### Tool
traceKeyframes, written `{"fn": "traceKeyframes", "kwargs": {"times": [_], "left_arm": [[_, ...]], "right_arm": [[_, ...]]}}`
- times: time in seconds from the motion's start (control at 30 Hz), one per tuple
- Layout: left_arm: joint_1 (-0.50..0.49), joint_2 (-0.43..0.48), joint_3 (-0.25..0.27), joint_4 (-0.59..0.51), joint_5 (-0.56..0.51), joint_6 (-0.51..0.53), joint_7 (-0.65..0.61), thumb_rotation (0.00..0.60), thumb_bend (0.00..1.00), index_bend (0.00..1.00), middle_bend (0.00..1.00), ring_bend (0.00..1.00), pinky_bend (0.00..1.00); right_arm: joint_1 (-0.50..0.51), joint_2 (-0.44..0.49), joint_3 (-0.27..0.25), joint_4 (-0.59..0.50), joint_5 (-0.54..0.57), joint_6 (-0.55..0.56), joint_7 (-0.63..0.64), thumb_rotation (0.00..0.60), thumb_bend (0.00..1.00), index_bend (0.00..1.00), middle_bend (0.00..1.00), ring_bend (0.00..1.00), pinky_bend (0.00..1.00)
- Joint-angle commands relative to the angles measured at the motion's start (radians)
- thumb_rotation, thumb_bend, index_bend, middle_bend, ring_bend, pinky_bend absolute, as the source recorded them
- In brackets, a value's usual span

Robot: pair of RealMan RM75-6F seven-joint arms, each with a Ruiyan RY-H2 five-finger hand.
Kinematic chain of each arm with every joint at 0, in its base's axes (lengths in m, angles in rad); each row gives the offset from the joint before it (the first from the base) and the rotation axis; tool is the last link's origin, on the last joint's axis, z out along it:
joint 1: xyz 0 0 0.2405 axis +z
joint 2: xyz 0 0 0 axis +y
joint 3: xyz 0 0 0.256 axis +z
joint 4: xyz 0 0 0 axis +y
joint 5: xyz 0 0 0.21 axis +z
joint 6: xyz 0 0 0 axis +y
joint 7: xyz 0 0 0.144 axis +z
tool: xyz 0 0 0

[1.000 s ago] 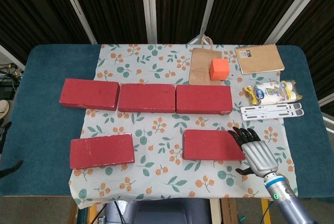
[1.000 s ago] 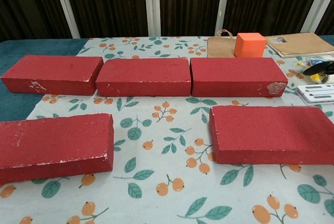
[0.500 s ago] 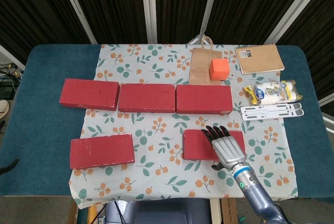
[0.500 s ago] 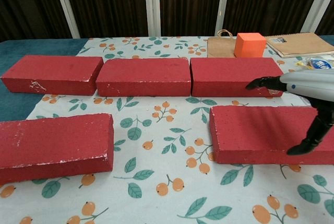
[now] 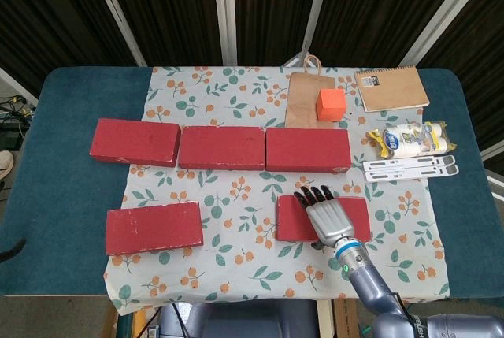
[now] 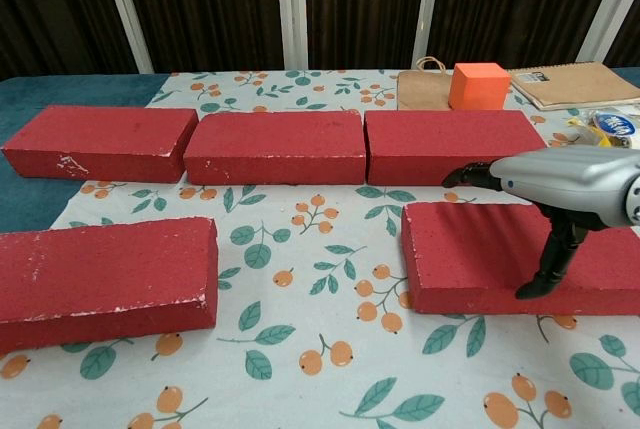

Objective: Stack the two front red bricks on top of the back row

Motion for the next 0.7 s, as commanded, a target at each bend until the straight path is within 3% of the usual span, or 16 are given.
{"fn": "traceKeyframes", "kwargs": {"times": [0.03, 0.37, 0.7], "left_arm": [[-0.001, -0.004, 0.001, -0.001, 0.000, -0.002, 0.009, 0.600, 0.07, 0.00, 0.00, 0.00, 0.00], [-0.007, -0.017, -0.001, -0.003, -0.009, -0.009, 0.045, 0.600, 0.07, 0.00, 0.00, 0.00, 0.00], [-0.016, -0.029, -0.003, 0.005, -0.005, -0.013, 0.058, 0.600, 0.07, 0.00, 0.00, 0.00, 0.00]], "right_arm": [[0.016, -0.011, -0.005, 0.018, 0.018, -0.007, -0.001, 0.600, 0.00, 0.00, 0.00, 0.00, 0.00], [0.053, -0.019, -0.014, 0.063, 0.067, -0.018, 0.002, 0.600, 0.00, 0.00, 0.00, 0.02, 0.00], [0.076, -0.015, -0.032, 0.079, 0.085, -0.020, 0.010, 0.600, 0.00, 0.00, 0.11, 0.11, 0.00]]}}
